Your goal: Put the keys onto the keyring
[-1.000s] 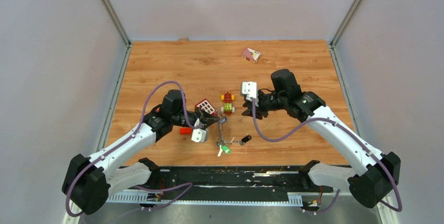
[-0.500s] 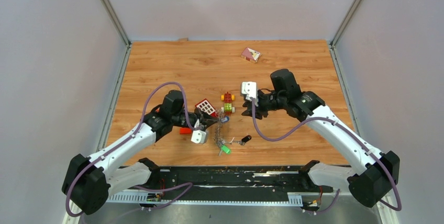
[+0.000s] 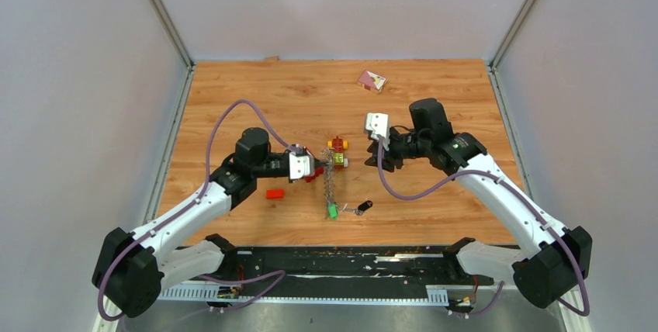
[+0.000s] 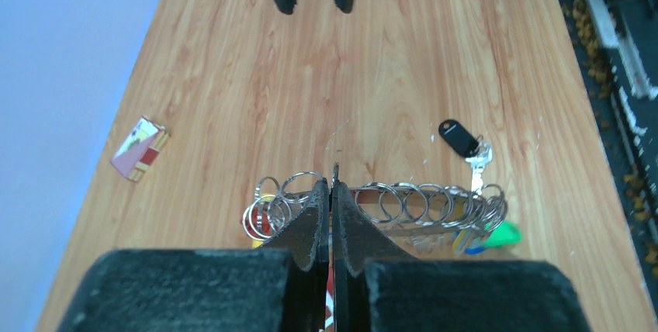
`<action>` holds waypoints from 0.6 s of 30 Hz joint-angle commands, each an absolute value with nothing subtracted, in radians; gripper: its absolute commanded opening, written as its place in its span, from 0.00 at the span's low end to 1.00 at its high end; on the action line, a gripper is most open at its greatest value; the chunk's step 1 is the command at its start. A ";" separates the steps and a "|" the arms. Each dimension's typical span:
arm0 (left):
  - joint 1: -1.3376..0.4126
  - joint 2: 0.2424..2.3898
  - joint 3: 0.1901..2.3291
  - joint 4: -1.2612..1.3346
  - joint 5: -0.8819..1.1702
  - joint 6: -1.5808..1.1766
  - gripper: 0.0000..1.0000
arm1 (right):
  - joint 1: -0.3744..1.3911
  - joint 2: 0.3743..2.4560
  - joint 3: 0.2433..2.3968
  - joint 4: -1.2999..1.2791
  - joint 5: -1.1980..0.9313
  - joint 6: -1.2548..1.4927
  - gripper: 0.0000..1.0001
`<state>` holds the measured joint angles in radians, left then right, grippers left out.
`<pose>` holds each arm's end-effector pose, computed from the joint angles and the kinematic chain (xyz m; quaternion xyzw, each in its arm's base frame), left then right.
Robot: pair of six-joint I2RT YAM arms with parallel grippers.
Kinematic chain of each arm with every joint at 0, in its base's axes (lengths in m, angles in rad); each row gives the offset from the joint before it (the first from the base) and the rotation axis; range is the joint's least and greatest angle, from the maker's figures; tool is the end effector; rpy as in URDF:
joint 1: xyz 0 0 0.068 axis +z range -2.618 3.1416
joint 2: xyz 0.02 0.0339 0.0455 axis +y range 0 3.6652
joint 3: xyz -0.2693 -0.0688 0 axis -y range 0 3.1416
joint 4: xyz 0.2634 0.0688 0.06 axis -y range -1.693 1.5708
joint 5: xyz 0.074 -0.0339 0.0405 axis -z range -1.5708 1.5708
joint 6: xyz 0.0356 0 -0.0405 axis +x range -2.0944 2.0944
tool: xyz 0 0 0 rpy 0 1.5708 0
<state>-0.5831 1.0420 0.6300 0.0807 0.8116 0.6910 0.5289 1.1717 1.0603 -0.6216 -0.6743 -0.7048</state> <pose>0.1884 -0.1552 0.2635 0.6292 0.4648 -0.2921 0.5502 0.2128 0.1501 0.3239 -0.6085 0.6254 0.2673 0.4089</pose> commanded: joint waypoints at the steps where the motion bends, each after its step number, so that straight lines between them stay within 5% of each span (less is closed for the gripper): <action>1: -0.578 1.032 0.680 0.230 0.763 0.348 0.00 | 0.518 1.165 1.049 -0.640 -0.681 -0.705 0.38; 18: -0.579 1.049 0.751 0.099 0.698 0.266 0.00 | 0.516 1.182 1.005 -0.629 -0.671 -0.725 0.38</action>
<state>-0.5816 1.0531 0.7105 0.1020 0.6895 0.2554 0.5201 1.1625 1.0046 -0.6315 -0.6666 -0.7013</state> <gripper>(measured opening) 0.007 0.383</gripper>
